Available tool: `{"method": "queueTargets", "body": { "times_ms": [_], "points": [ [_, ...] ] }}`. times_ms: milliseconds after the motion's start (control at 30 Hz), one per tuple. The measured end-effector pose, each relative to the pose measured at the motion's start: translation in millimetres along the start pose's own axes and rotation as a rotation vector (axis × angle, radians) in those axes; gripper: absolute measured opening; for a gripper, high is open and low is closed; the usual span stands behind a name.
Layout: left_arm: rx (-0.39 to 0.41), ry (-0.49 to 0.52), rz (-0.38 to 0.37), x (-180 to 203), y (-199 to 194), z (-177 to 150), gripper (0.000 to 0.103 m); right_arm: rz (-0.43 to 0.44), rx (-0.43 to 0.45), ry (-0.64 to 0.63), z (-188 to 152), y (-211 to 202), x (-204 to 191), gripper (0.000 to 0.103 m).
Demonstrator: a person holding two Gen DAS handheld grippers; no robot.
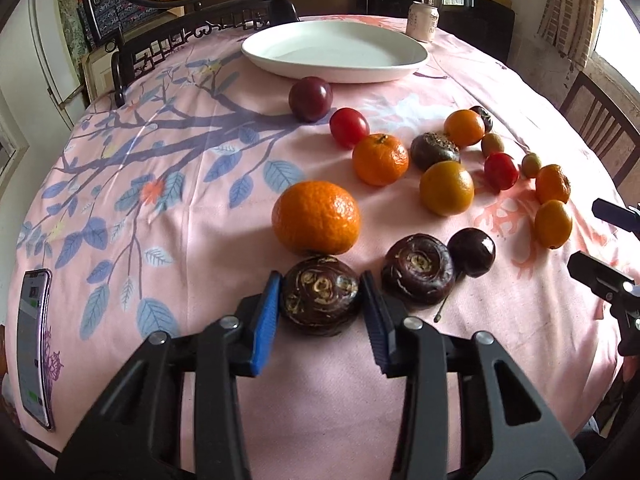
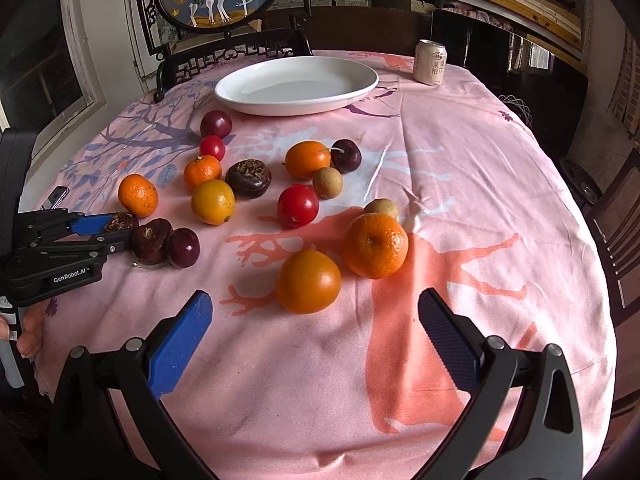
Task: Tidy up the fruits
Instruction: 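Grasp a dark brown wrinkled fruit with the left gripper while the right gripper grasps an orange, then carry both fruits over the white plate and open both grippers to release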
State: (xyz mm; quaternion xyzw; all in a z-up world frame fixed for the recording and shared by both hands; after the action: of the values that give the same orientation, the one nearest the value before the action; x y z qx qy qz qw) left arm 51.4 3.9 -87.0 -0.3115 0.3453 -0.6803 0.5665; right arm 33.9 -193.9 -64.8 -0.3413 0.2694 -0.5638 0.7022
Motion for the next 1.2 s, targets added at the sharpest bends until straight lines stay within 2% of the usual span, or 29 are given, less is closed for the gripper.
{"method": "queueTargets", "body": {
  "times_ms": [100,167,333,500,567,600,733,867,933,1033,1133,1200],
  "points": [
    [0.003,-0.003,-0.02,0.6,-1.8,-1.0,0.04,-0.008,-0.021,0.009,-0.1,4.4,7.2,0.1],
    [0.003,-0.016,-0.038,-1.2,-3.7,-1.7,0.04,-0.025,-0.039,0.008,1.2,8.8,8.7,0.08],
    [0.019,-0.047,-0.029,-9.7,-8.7,-4.2,0.04,0.012,-0.099,-0.007,-1.1,22.1,-3.0,0.074],
    [0.02,-0.053,-0.033,-11.7,-7.6,-6.1,0.04,0.004,-0.111,0.006,4.4,32.5,-8.6,0.059],
    [0.02,-0.051,-0.041,-10.9,-8.5,-6.5,0.04,-0.005,-0.106,0.005,6.6,33.2,-9.2,0.04],
    [0.023,-0.05,-0.045,-10.7,-9.8,-6.5,0.04,-0.007,-0.108,0.01,7.1,33.0,-8.3,0.037],
    [0.048,-0.052,-0.034,-15.2,-20.3,-4.8,0.04,0.066,-0.102,0.043,6.8,24.8,-7.6,0.037],
    [0.088,-0.052,-0.06,-15.7,-39.0,6.1,0.04,0.172,-0.039,0.021,17.2,0.8,-19.8,0.037],
    [0.111,-0.036,-0.068,-11.7,-47.4,17.8,0.04,0.197,0.001,0.011,31.1,-10.3,-23.6,0.037],
    [0.133,-0.013,-0.083,-4.4,-54.5,46.8,0.04,0.186,0.089,-0.031,66.4,-26.3,-26.4,0.037],
    [0.182,0.006,-0.074,1.9,-54.2,92.4,0.04,0.129,0.19,-0.1,111.5,-30.8,-30.9,0.037],
    [0.216,-0.026,-0.066,-1.1,-45.9,129.0,0.04,0.086,0.194,-0.156,139.1,-17.4,-35.2,0.037]
  ]
}}
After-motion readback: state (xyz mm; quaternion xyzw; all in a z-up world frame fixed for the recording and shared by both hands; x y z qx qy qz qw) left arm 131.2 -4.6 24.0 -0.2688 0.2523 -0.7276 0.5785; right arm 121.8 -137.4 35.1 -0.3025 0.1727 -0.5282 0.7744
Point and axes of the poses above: each gripper's, at about its wrist camera, not at the fingertips, and y roughly the way its jaws point, x to its right, z to its top, the point moved 6 cm from there along y, roughly the way its jaws point, and after that the axes turned 4 degrees about -z, right-handed, at the moved point
